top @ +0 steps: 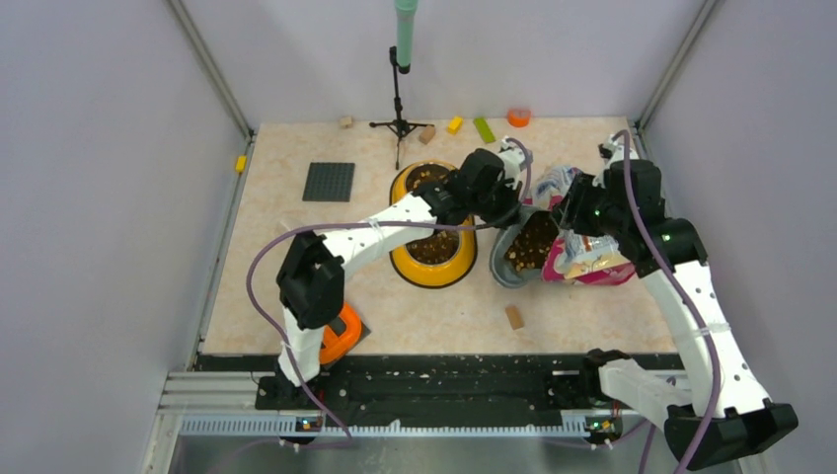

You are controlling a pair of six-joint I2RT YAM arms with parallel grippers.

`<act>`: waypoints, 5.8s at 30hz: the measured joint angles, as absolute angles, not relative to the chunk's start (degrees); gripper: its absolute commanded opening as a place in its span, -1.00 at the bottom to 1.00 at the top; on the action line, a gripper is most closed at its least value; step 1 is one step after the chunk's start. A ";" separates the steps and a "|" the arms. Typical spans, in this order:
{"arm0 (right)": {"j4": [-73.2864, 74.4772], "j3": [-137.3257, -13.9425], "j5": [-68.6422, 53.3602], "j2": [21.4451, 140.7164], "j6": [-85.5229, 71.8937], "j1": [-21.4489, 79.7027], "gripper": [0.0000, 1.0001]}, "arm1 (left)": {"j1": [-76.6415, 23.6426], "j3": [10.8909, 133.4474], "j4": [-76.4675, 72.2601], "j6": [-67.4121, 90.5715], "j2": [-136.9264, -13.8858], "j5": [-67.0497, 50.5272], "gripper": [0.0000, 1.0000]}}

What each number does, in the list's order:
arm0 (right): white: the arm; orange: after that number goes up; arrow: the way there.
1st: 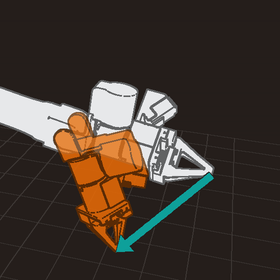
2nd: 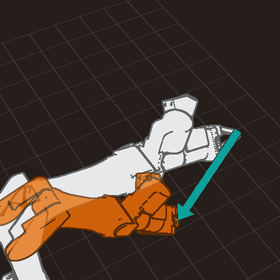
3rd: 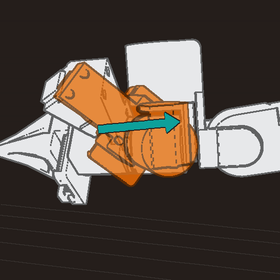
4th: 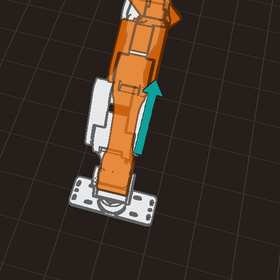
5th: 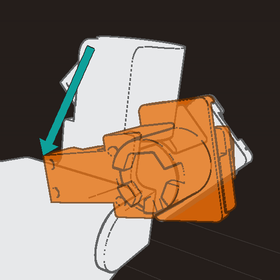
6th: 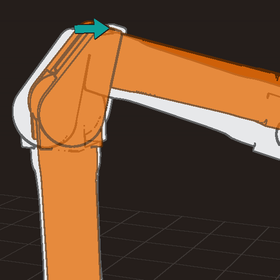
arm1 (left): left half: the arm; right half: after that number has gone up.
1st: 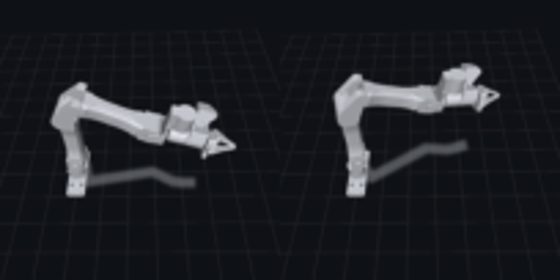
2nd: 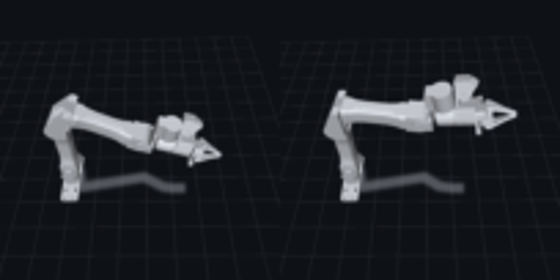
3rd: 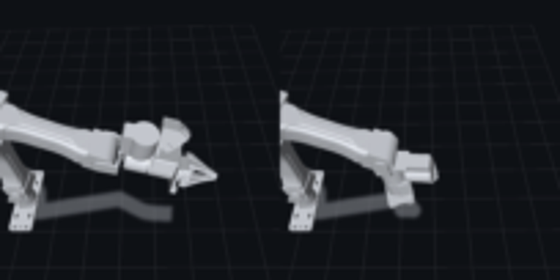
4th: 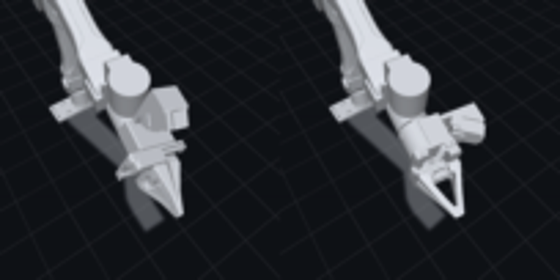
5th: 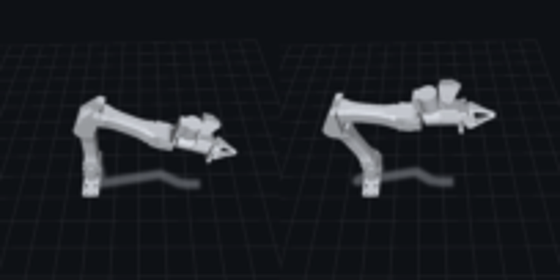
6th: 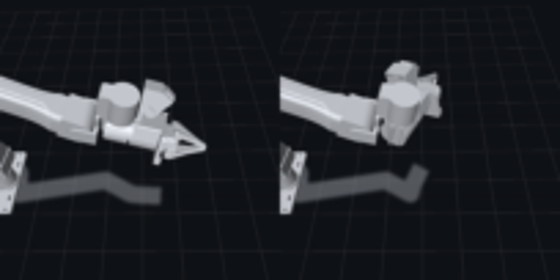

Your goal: Serve the pet food

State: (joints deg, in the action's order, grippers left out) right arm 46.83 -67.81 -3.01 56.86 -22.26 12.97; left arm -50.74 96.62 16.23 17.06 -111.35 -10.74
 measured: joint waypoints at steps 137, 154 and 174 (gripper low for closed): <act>65.10 -92.90 -7.11 66.70 10.52 0.99 0.84 | -29.65 95.13 -10.92 9.61 -109.40 -50.06 -1.00; 66.46 -94.13 -13.17 66.26 22.50 0.95 0.75 | -27.40 90.52 -1.78 4.29 -102.37 -48.97 -1.00; 62.70 -94.63 -25.52 78.87 44.45 -3.66 0.50 | -26.98 90.52 -2.83 6.87 -102.74 -51.51 -1.00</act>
